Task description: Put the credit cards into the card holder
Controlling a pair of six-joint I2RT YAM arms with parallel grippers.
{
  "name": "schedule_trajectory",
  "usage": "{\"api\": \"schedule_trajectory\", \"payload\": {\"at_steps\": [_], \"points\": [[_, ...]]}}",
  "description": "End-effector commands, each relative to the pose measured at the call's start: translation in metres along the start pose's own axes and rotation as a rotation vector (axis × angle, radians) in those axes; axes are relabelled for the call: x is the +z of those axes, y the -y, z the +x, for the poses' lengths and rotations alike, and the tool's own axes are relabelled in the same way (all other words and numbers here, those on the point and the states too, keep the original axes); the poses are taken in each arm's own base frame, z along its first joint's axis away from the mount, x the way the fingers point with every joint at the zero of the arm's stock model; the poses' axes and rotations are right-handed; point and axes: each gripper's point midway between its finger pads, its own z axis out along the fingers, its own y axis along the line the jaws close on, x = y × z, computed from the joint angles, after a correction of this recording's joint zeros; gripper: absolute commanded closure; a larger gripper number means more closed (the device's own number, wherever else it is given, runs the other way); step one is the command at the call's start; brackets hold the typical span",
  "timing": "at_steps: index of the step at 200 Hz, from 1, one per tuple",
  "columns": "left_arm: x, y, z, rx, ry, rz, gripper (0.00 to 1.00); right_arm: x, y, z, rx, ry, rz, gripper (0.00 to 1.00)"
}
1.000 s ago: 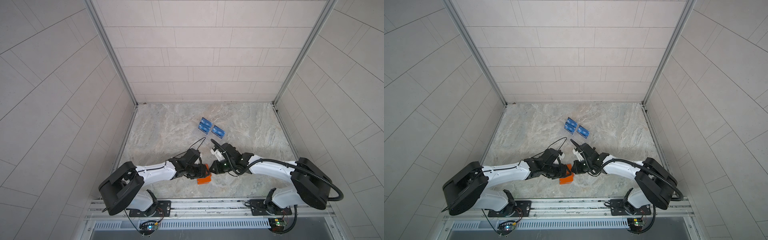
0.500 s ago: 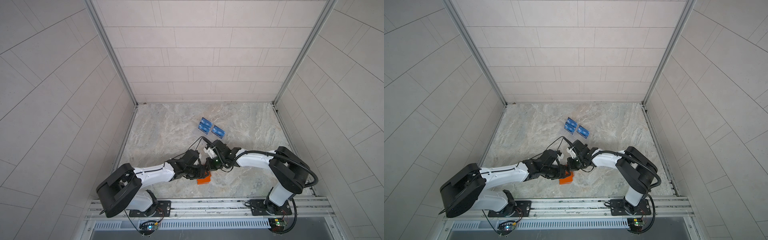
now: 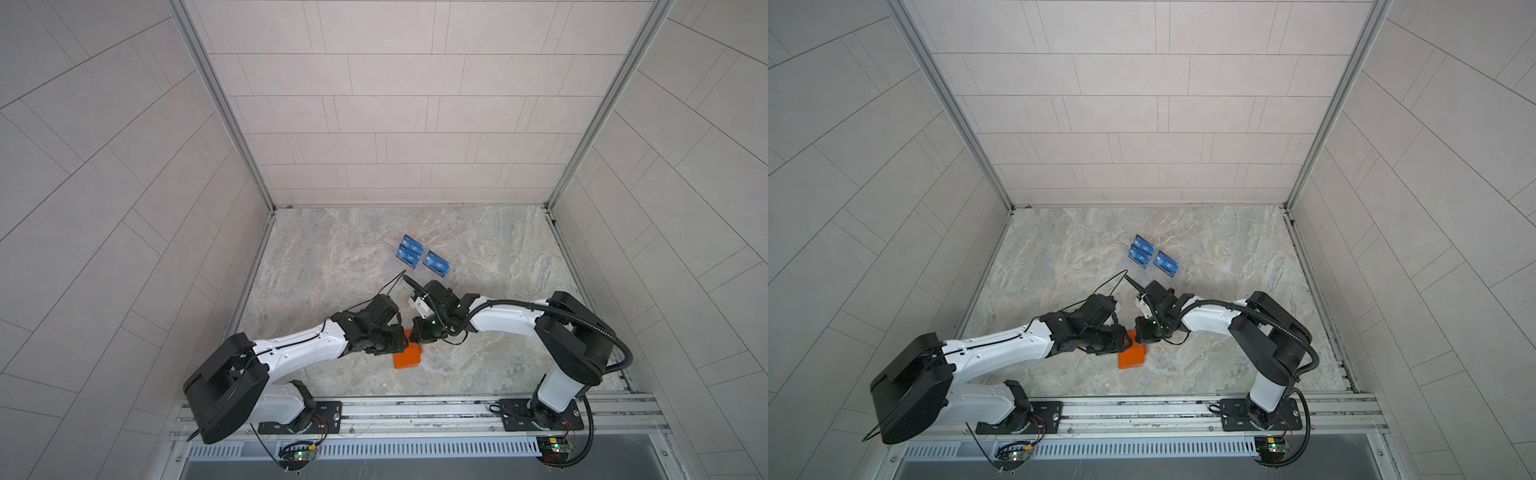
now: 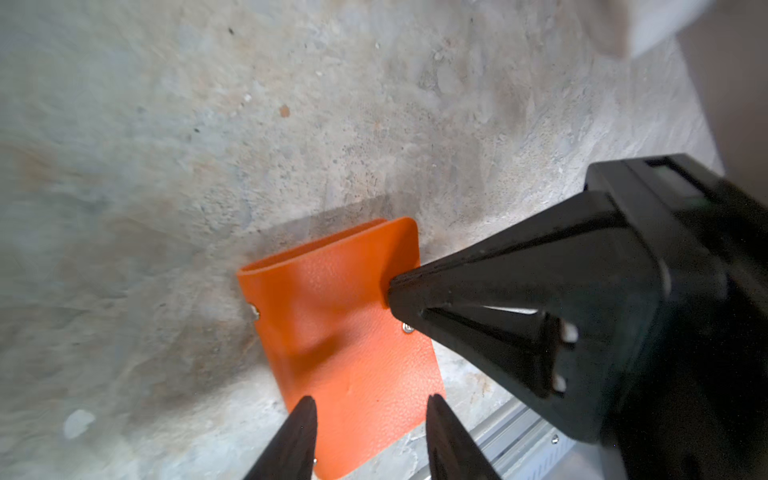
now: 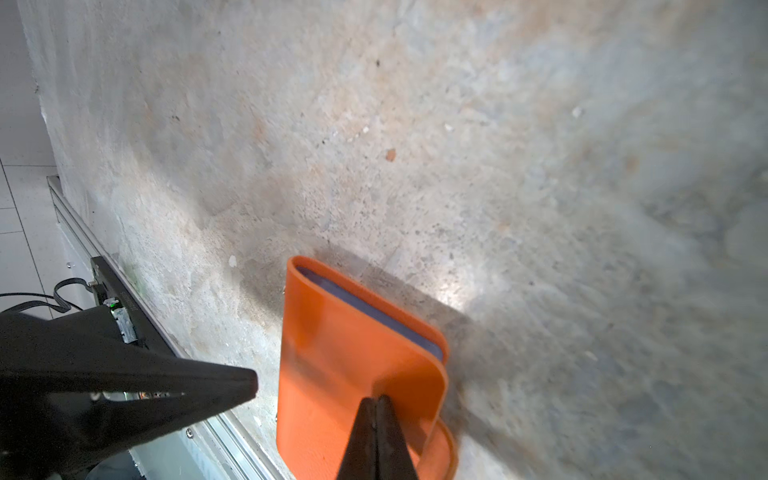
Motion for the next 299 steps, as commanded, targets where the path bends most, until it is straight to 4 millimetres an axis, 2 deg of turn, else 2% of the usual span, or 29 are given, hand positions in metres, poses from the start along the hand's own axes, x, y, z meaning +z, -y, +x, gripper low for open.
{"api": "schedule_trajectory", "payload": {"at_steps": [1,48,127,147,175,204,237,262,299], "points": [[-0.002,-0.018,0.0,0.02,-0.017,-0.114,0.6,0.001,0.014,0.006,0.01,-0.022,0.064,0.95],[0.003,-0.025,-0.004,0.032,-0.013,-0.161,0.66,0.004,0.012,0.006,0.008,-0.03,0.059,0.95],[0.02,-0.023,0.006,0.064,-0.078,-0.18,0.62,0.003,0.005,0.003,0.003,-0.034,0.053,0.96],[0.023,-0.033,0.014,0.068,-0.108,-0.234,0.63,0.0,0.003,0.003,-0.001,-0.035,0.056,0.96],[0.024,-0.051,0.027,0.057,-0.135,-0.29,0.64,-0.016,0.001,0.0,-0.007,-0.005,0.078,0.95],[0.025,-0.054,0.029,0.058,-0.138,-0.297,0.64,-0.037,0.002,0.0,0.002,0.049,0.121,0.91],[0.026,-0.054,0.029,0.067,-0.141,-0.301,0.65,-0.056,0.012,0.004,0.021,0.079,0.192,0.8],[0.024,-0.053,0.028,0.074,-0.128,-0.293,0.65,-0.058,0.016,0.007,0.026,0.078,0.245,0.69],[0.025,-0.053,0.028,0.08,-0.13,-0.29,0.65,-0.046,0.005,0.01,0.007,0.06,0.269,0.66]]}}
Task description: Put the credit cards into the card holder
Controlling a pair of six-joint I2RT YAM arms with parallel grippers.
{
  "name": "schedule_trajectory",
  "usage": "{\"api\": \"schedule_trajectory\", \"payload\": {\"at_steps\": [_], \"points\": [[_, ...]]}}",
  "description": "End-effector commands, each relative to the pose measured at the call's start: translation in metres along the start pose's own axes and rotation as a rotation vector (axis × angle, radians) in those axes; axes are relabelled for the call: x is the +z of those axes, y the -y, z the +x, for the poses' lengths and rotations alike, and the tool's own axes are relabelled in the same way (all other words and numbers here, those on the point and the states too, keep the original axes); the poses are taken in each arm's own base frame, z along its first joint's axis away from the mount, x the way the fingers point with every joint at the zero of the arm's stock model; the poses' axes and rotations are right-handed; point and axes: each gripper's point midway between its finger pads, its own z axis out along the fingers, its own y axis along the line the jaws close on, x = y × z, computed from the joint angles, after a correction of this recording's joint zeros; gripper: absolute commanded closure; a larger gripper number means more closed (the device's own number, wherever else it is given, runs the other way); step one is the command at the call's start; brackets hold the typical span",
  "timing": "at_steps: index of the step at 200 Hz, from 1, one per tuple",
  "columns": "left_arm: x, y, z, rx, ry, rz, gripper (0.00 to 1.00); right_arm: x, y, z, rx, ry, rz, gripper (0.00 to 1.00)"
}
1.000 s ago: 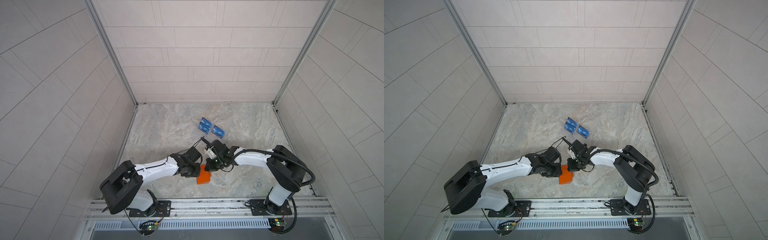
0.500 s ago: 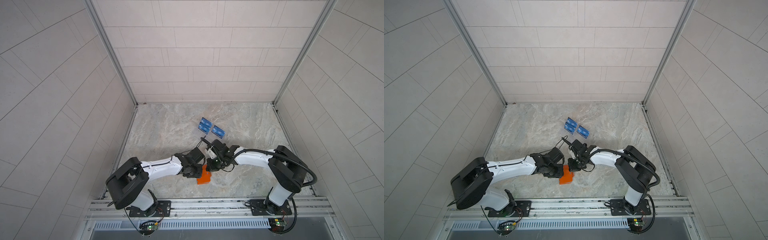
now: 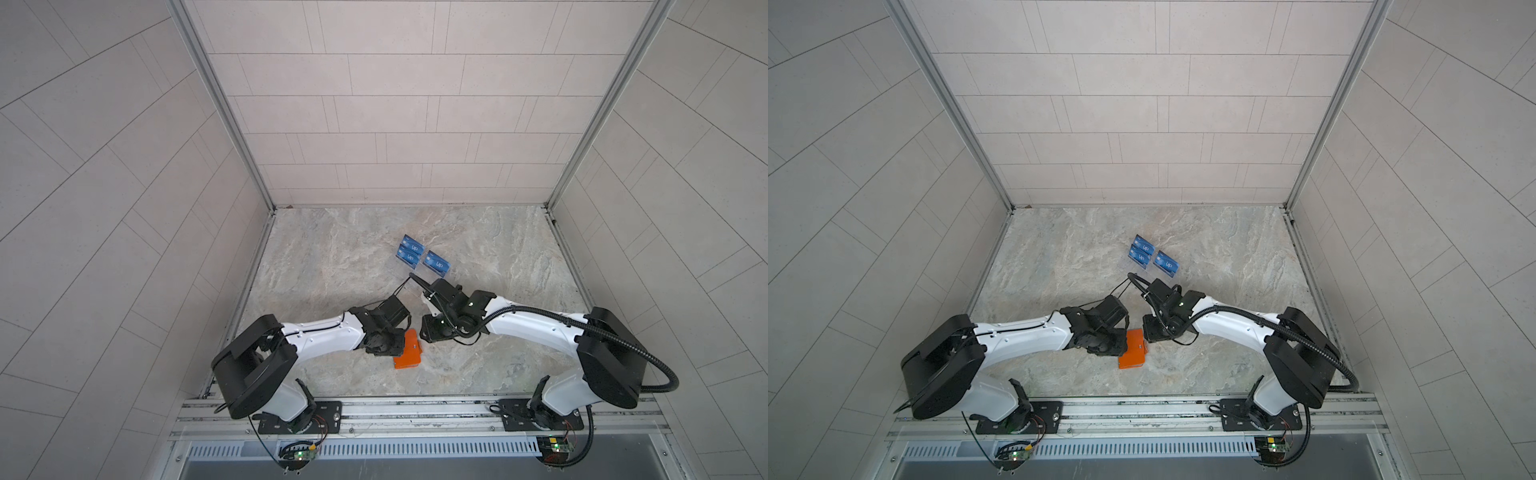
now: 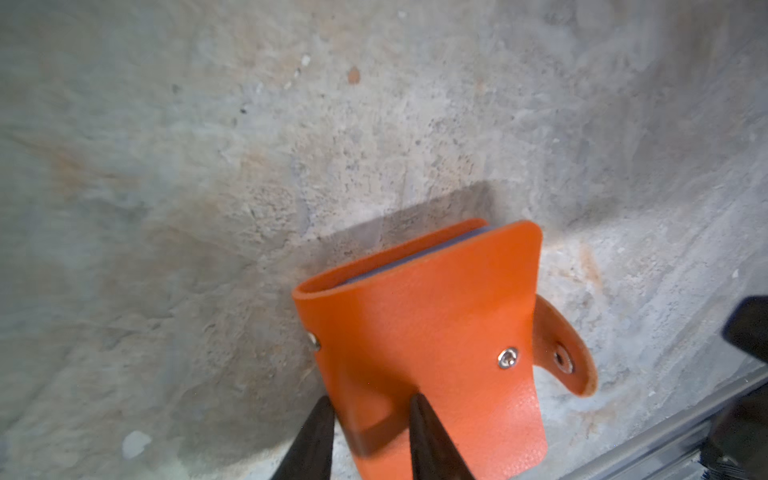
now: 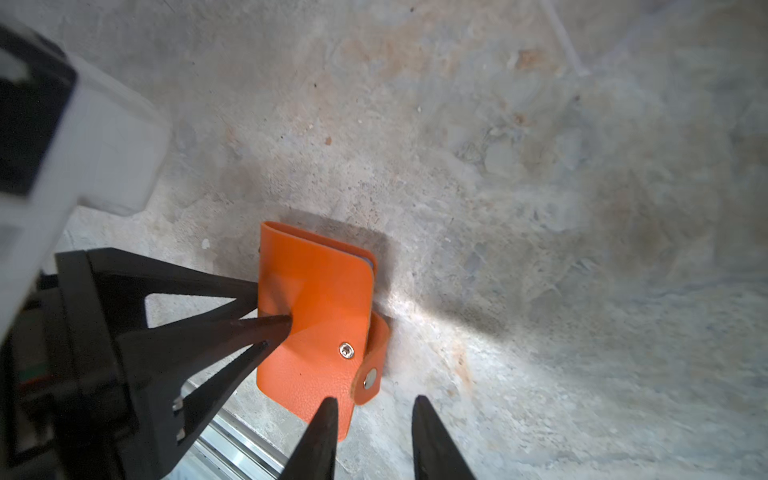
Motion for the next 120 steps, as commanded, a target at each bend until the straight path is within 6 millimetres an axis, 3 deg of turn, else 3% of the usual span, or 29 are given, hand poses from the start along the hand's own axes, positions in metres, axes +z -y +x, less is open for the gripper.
{"api": "schedule_trajectory", "payload": {"at_steps": [1,44,120], "points": [[0.009,-0.024,0.021,0.017,-0.063,-0.085,0.65,0.005,-0.001,0.001,0.001,-0.007,0.063,0.66],[0.013,-0.027,0.026,-0.004,-0.065,-0.074,0.65,0.018,-0.014,0.005,-0.055,-0.033,0.089,0.66],[0.013,-0.022,0.023,0.007,-0.062,-0.065,0.65,0.026,0.005,0.012,-0.097,-0.064,0.205,0.71]]}}
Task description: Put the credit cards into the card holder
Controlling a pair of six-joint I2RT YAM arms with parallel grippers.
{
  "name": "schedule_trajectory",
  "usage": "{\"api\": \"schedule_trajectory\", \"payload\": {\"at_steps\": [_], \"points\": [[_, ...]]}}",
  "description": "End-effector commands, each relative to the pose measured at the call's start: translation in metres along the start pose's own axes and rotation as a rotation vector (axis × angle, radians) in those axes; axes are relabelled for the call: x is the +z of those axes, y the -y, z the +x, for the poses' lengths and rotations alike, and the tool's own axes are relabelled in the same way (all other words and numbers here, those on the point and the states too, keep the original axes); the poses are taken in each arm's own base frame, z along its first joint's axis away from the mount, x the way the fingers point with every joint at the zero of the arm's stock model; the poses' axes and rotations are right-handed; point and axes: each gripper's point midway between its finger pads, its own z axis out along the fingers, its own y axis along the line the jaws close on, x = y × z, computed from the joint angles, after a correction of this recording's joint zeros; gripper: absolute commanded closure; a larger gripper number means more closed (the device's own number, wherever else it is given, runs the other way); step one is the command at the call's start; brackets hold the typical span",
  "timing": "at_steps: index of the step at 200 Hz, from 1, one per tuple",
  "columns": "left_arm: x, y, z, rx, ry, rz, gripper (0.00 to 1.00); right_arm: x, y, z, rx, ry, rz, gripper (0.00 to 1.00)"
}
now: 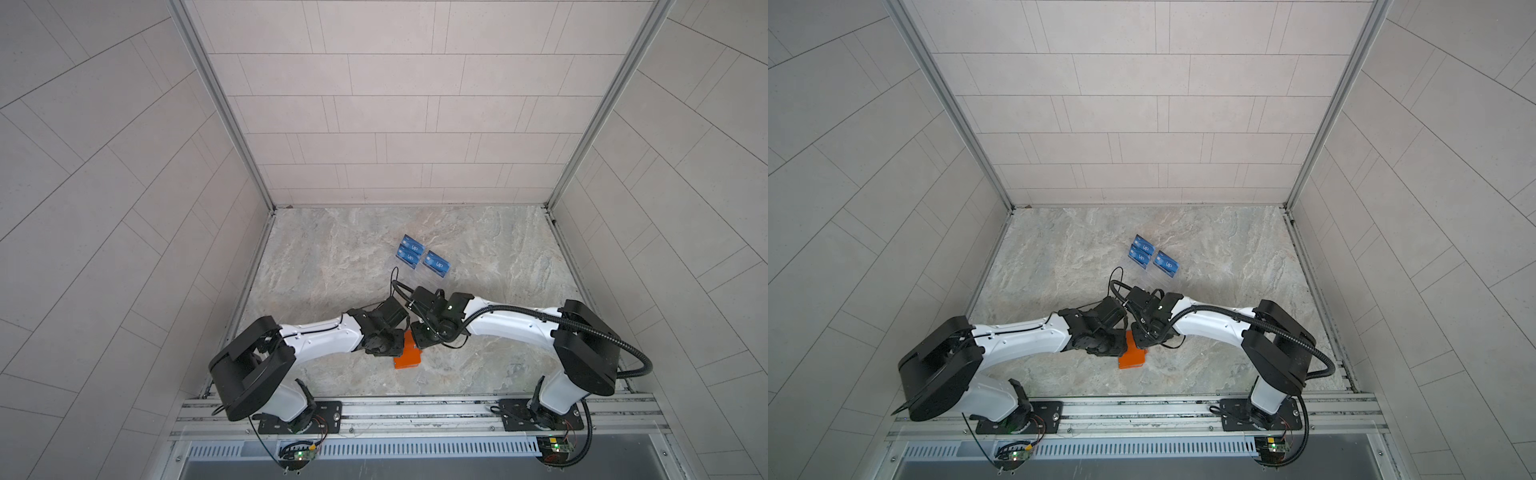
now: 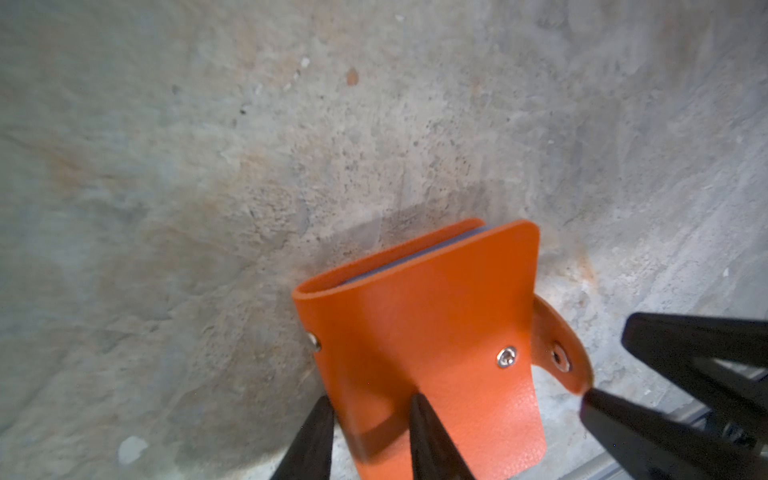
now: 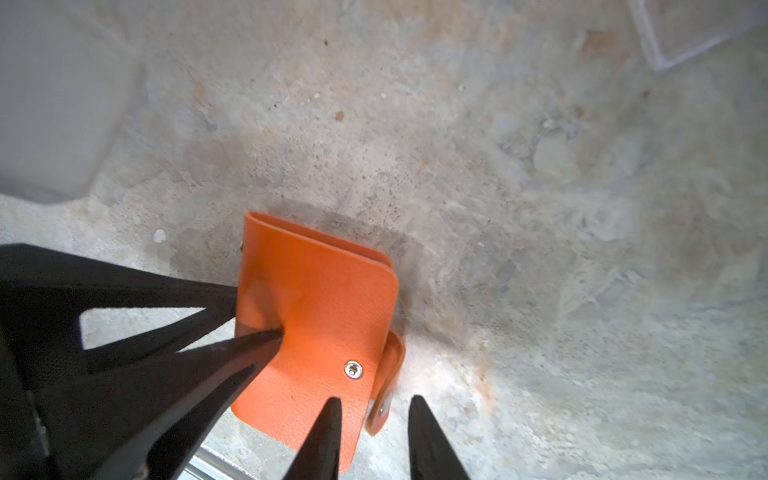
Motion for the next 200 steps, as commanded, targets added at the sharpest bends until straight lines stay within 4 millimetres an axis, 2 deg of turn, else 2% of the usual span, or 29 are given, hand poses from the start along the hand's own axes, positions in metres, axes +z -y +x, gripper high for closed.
{"api": "schedule_trajectory", "payload": {"at_steps": [1,33,82,122,185,200], "points": [[0.011,-0.022,0.022,0.007,-0.077,-0.082,0.65,0.009,0.012,0.008,-0.014,-0.037,0.067,0.71],[0.011,-0.021,0.022,0.003,-0.072,-0.08,0.64,0.015,0.006,0.01,-0.004,-0.043,0.035,0.74],[0.012,-0.02,0.021,0.005,-0.076,-0.077,0.64,0.011,0.009,0.009,-0.012,-0.044,0.051,0.74],[0.013,-0.02,0.022,0.008,-0.082,-0.079,0.64,0.013,0.012,0.014,-0.009,-0.059,0.058,0.84],[0.014,-0.019,0.022,0.01,-0.088,-0.08,0.64,0.005,0.014,0.012,-0.011,-0.047,0.051,0.85],[0.014,-0.018,0.022,0.013,-0.091,-0.08,0.63,0.004,0.014,0.012,-0.012,-0.049,0.049,0.8]]}}
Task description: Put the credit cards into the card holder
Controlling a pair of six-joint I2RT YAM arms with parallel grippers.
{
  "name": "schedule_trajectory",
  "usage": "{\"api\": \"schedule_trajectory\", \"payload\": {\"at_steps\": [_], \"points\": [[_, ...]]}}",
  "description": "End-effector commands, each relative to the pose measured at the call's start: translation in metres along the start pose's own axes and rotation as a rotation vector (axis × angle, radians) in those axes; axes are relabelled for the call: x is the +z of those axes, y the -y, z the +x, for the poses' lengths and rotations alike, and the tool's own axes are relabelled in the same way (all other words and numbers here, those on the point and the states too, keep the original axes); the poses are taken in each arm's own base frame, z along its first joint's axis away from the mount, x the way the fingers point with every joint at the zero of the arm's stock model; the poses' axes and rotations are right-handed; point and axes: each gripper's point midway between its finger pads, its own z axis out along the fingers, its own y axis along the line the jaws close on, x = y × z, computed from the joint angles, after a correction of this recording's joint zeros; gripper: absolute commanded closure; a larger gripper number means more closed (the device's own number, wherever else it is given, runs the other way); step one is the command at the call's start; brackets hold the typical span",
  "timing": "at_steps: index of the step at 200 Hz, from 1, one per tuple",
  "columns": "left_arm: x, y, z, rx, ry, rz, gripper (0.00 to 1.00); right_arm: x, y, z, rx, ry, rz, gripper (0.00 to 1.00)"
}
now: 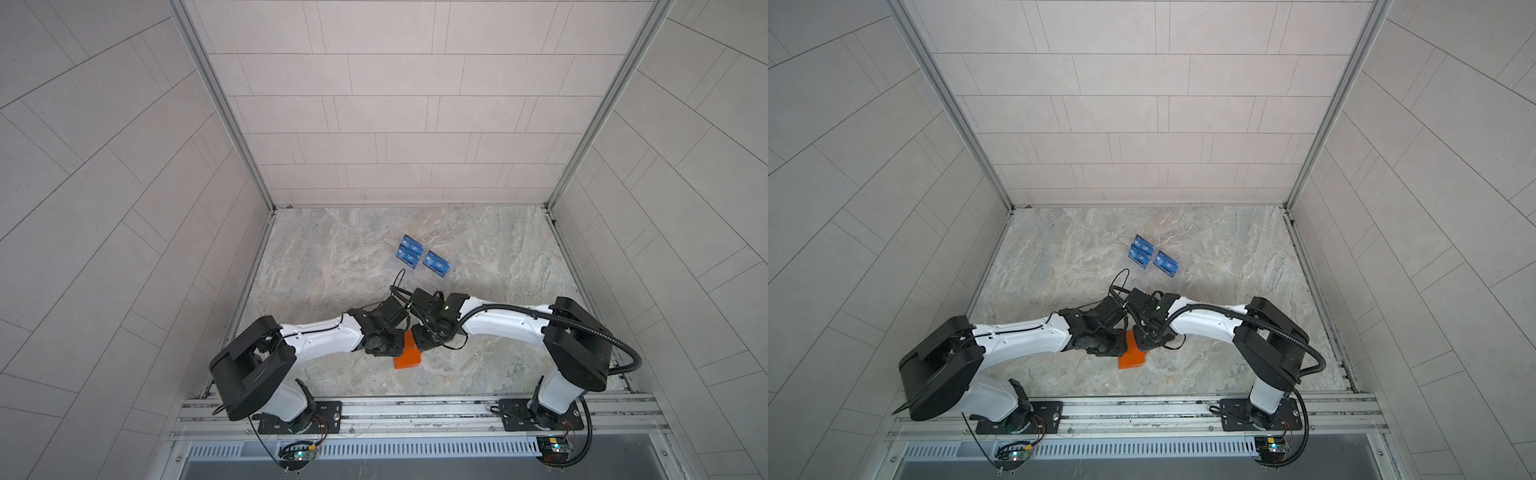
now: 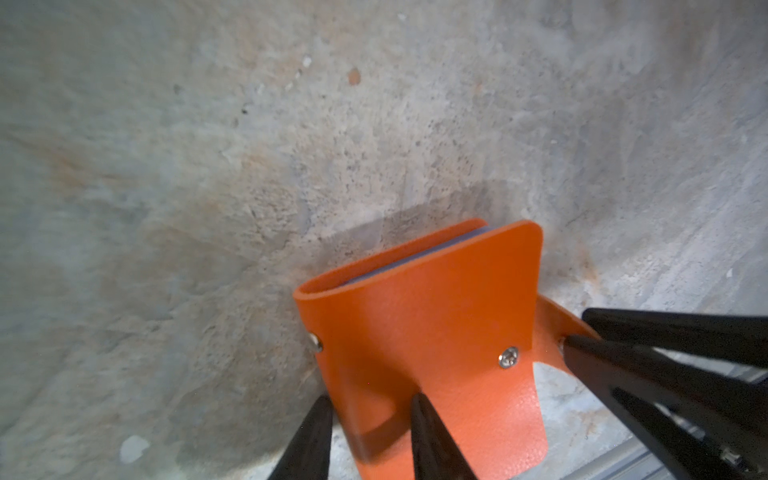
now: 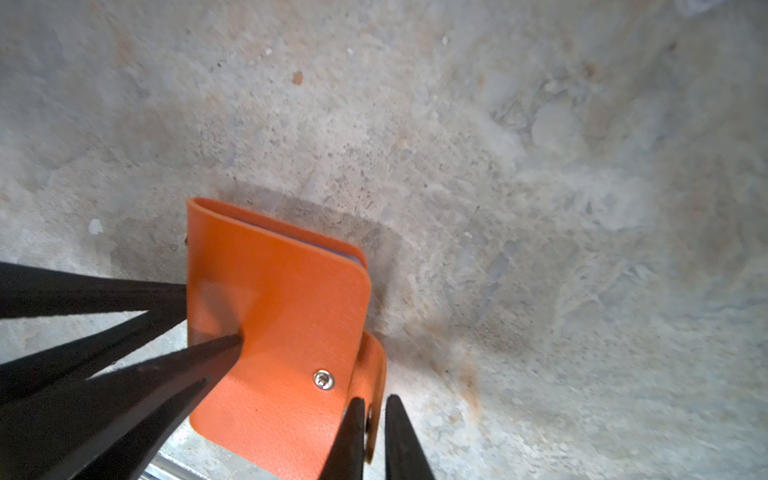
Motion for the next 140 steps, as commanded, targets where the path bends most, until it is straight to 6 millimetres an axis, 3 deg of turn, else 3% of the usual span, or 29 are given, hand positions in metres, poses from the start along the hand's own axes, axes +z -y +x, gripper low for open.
{"api": "schedule_trajectory", "payload": {"at_steps": [1,13,70,96,140], "points": [[0.014,-0.019,0.021,0.012,-0.083,-0.081,0.63,-0.008,0.004,0.005,-0.006,-0.001,0.013,0.79],[0.014,-0.018,0.021,0.015,-0.085,-0.082,0.63,-0.009,0.002,0.004,-0.007,0.002,0.005,0.73],[0.014,-0.019,0.023,0.017,-0.091,-0.09,0.63,-0.01,-0.011,-0.002,-0.023,0.01,-0.047,0.71],[0.015,-0.019,0.023,0.018,-0.091,-0.092,0.63,-0.01,-0.016,-0.003,-0.043,0.012,-0.058,0.62],[0.014,-0.02,0.023,0.017,-0.089,-0.093,0.63,-0.008,-0.017,-0.003,-0.046,0.012,-0.059,0.61]]}}
